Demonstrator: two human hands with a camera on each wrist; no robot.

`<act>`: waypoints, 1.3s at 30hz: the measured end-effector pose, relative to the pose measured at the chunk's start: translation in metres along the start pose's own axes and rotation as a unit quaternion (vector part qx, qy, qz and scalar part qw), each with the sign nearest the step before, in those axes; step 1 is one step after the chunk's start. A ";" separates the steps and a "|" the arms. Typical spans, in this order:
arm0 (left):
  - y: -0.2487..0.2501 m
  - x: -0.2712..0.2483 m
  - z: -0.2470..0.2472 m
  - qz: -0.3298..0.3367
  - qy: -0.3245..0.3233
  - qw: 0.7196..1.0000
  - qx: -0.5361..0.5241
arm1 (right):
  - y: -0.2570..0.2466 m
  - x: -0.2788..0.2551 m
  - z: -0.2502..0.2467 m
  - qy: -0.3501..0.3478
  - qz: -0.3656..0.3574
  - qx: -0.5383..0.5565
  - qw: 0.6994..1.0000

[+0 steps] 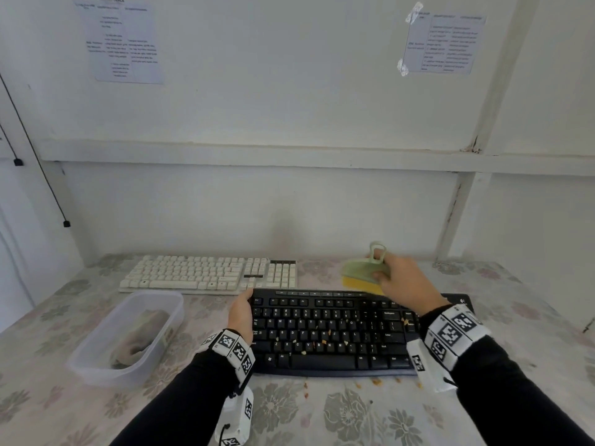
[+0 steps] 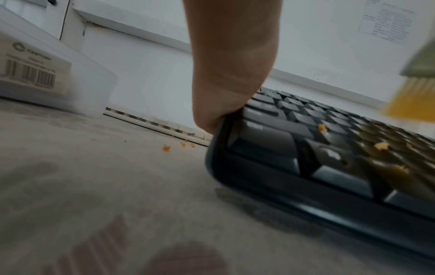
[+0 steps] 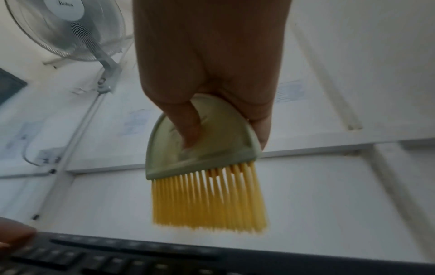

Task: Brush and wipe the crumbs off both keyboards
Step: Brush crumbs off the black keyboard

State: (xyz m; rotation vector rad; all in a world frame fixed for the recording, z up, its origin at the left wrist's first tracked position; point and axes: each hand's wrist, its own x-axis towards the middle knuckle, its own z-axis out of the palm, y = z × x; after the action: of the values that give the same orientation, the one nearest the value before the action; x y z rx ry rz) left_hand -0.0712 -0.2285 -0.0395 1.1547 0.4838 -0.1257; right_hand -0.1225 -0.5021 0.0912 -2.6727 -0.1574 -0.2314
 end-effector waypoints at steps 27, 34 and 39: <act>-0.002 0.005 0.001 -0.012 -0.003 1.000 -0.013 | 0.077 -0.029 -0.005 0.006 0.105 0.019 0.994; -0.002 0.006 0.000 0.002 -0.003 1.000 -0.009 | 0.097 -0.038 -0.039 0.038 0.123 -0.030 0.991; -0.001 0.003 -0.001 0.010 0.007 1.000 -0.011 | 0.042 -0.020 -0.027 0.038 0.012 0.051 0.998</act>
State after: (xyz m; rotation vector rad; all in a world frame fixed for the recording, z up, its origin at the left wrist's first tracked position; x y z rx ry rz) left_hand -0.0692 -0.2274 -0.0420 1.1389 0.4839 -0.0942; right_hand -0.1399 -0.5533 0.0933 -2.5590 -0.1092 -0.3088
